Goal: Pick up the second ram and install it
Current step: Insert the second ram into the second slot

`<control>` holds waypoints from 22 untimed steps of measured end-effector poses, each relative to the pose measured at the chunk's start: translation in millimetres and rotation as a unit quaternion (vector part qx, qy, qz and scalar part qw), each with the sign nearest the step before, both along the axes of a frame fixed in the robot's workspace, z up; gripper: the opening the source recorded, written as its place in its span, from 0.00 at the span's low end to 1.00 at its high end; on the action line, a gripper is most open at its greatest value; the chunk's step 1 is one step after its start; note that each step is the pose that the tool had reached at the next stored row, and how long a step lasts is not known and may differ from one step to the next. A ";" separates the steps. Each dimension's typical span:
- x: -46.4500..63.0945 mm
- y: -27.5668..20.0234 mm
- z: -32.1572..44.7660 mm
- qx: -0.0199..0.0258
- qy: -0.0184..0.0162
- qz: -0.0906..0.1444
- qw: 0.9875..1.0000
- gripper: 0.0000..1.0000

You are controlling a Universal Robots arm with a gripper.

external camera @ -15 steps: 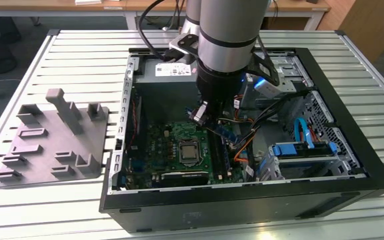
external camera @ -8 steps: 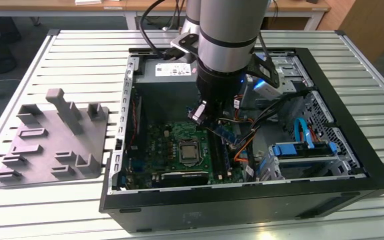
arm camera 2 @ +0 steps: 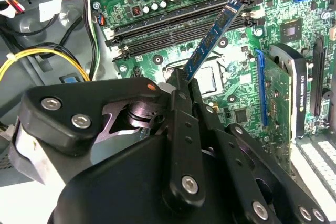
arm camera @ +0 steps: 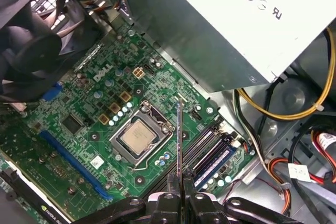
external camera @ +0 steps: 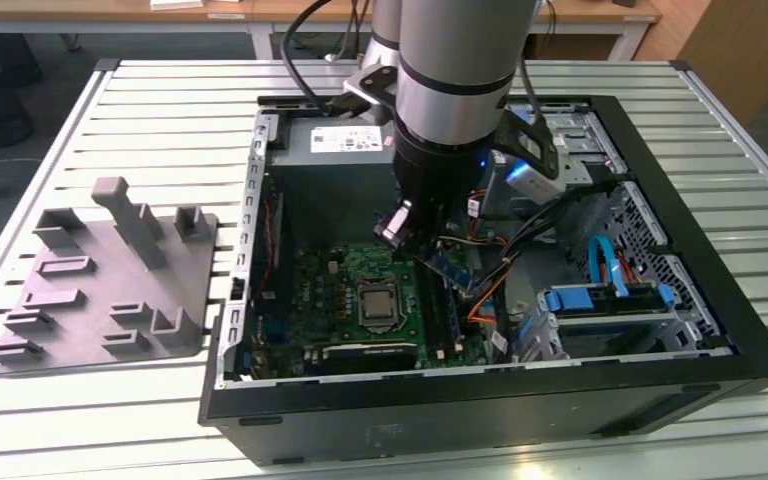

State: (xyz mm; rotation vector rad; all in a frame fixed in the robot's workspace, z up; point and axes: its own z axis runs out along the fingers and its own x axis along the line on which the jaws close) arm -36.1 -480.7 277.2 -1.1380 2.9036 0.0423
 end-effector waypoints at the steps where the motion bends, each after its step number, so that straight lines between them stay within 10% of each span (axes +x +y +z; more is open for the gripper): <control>1: 0.0 0.0 0.0 0.000 0.000 -0.003 1.000 0.14; 22: 0.0 0.0 -0.3 -0.001 0.000 -0.072 0.997 0.14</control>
